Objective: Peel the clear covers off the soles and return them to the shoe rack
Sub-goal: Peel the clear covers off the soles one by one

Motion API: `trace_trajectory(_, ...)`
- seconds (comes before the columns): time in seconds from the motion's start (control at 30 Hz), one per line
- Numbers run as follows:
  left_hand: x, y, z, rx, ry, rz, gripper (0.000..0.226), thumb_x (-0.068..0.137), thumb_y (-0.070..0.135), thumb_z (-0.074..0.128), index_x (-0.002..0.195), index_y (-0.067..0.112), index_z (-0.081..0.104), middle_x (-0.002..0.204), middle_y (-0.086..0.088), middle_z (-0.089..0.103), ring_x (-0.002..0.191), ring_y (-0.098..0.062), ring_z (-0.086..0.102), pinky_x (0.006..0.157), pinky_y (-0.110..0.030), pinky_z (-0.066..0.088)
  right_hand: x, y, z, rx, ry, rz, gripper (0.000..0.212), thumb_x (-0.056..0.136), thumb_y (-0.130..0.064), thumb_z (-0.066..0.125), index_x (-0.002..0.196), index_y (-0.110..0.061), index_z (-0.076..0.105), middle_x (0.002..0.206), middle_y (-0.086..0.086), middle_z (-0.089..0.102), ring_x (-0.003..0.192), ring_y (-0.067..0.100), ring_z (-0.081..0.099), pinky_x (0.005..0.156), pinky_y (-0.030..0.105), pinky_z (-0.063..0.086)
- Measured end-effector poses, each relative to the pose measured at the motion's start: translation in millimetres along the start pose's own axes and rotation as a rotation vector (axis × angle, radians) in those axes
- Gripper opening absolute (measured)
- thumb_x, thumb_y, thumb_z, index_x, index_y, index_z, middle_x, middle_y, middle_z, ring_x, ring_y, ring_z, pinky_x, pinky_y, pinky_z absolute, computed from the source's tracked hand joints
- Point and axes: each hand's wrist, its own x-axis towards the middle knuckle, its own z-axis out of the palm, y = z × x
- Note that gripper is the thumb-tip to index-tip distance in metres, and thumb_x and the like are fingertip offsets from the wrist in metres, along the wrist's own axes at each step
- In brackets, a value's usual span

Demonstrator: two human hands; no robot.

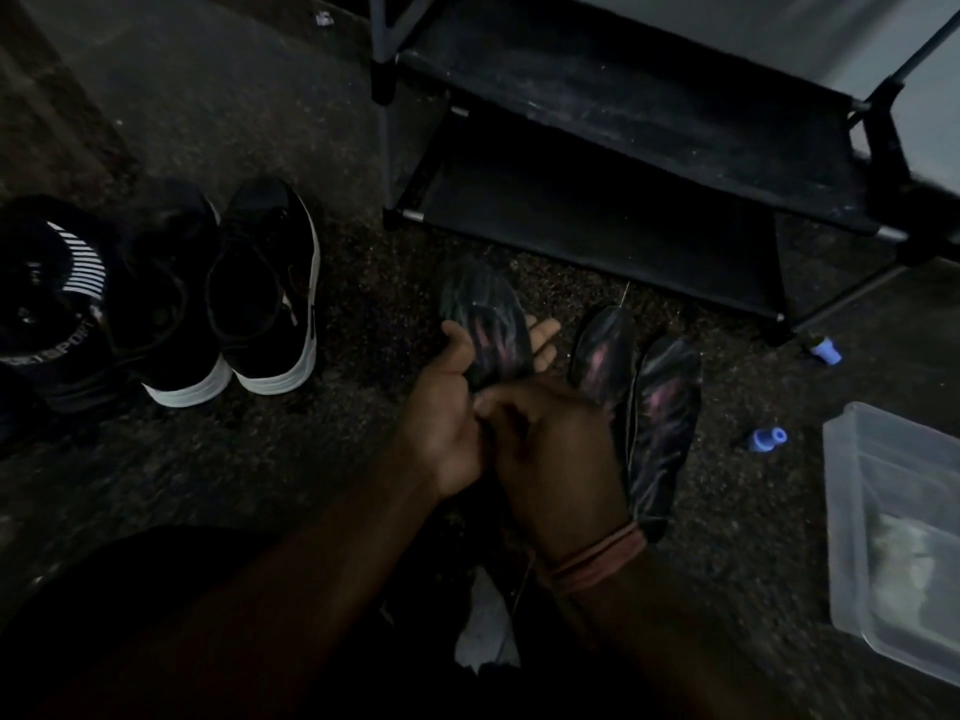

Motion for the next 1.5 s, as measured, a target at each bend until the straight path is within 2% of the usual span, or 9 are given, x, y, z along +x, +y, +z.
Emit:
trace_trajectory(0.1,-4,-8,6,0.026,-0.038,-0.055,0.072,0.102,0.061,0.029,0.151,0.009,0.045,0.15,-0.008,0.055,0.138,-0.023,0.051,0.113,-0.041,0.04,7,27,-15,-0.059,0.177,0.081,0.012,0.08,0.0,0.071,0.081,-0.012,0.074,0.081,0.007,0.07,0.078,0.023,0.067,0.073,0.036,0.051)
trace_trajectory(0.27,1,-3,-3,-0.006,0.043,-0.023,0.071,0.101,0.057,0.03,0.15,0.007,0.045,0.149,-0.011,0.055,0.145,-0.025,0.044,0.125,-0.045,0.024,-3,-7,0,0.041,-0.001,0.062,0.013,0.078,-0.006,0.066,0.08,-0.015,0.076,0.086,0.003,0.071,0.079,0.016,0.067,0.076,0.036,0.053)
trace_trajectory(0.43,-3,-12,3,0.012,0.011,-0.061,0.072,0.103,0.059,0.031,0.148,0.006,0.049,0.149,-0.011,0.055,0.137,-0.026,0.052,0.113,-0.042,0.04,6,20,-13,0.009,0.164,0.148,0.016,0.079,-0.002,0.071,0.081,-0.017,0.076,0.084,0.001,0.071,0.078,0.015,0.068,0.075,0.033,0.053)
trace_trajectory(0.57,0,-5,-3,0.002,0.104,-0.019,0.07,0.104,0.059,0.029,0.137,0.005,0.058,0.145,-0.011,0.058,0.143,-0.025,0.046,0.121,-0.043,0.031,-1,-4,-2,0.104,-0.005,0.142,0.016,0.079,-0.004,0.069,0.081,-0.018,0.077,0.083,-0.003,0.073,0.077,0.008,0.067,0.076,0.031,0.054)
trace_trajectory(0.9,-2,-1,0,-0.008,0.113,-0.013,0.073,0.103,0.06,0.031,0.136,0.002,0.058,0.143,-0.014,0.06,0.142,-0.026,0.048,0.119,-0.042,0.033,0,-7,-5,0.085,-0.009,0.084,0.015,0.078,-0.004,0.068,0.077,-0.017,0.075,0.08,0.0,0.071,0.075,0.013,0.067,0.073,0.036,0.054)
trace_trajectory(1.03,-8,-10,10,-0.011,0.047,-0.072,0.073,0.103,0.061,0.032,0.144,0.005,0.054,0.145,-0.015,0.058,0.129,-0.028,0.06,0.109,-0.043,0.044,11,21,-18,0.006,0.197,0.126,0.016,0.079,-0.001,0.071,0.079,-0.016,0.075,0.083,0.002,0.072,0.079,0.016,0.069,0.075,0.032,0.053)
trace_trajectory(1.2,-4,-2,3,-0.031,0.141,-0.047,0.076,0.105,0.062,0.028,0.139,-0.001,0.056,0.146,-0.018,0.056,0.137,-0.029,0.052,0.107,-0.04,0.044,-2,-12,-5,0.089,0.038,0.143,0.016,0.079,-0.005,0.069,0.079,-0.02,0.076,0.082,-0.006,0.073,0.075,0.006,0.066,0.073,0.031,0.053)
trace_trajectory(1.37,-7,-11,6,0.007,0.11,-0.089,0.074,0.104,0.061,0.032,0.14,0.002,0.058,0.143,-0.016,0.059,0.126,-0.027,0.062,0.104,-0.041,0.047,6,17,-13,-0.02,0.217,0.164,0.015,0.081,-0.005,0.071,0.083,-0.019,0.075,0.087,0.0,0.073,0.084,0.013,0.069,0.079,0.028,0.053)
trace_trajectory(1.5,0,-4,-4,-0.015,0.19,-0.045,0.074,0.105,0.058,0.03,0.14,-0.002,0.054,0.143,-0.021,0.058,0.136,-0.031,0.053,0.112,-0.042,0.041,-3,-5,2,0.101,-0.025,0.173,0.017,0.08,-0.005,0.068,0.082,-0.019,0.078,0.085,-0.006,0.075,0.078,0.006,0.068,0.077,0.022,0.052)
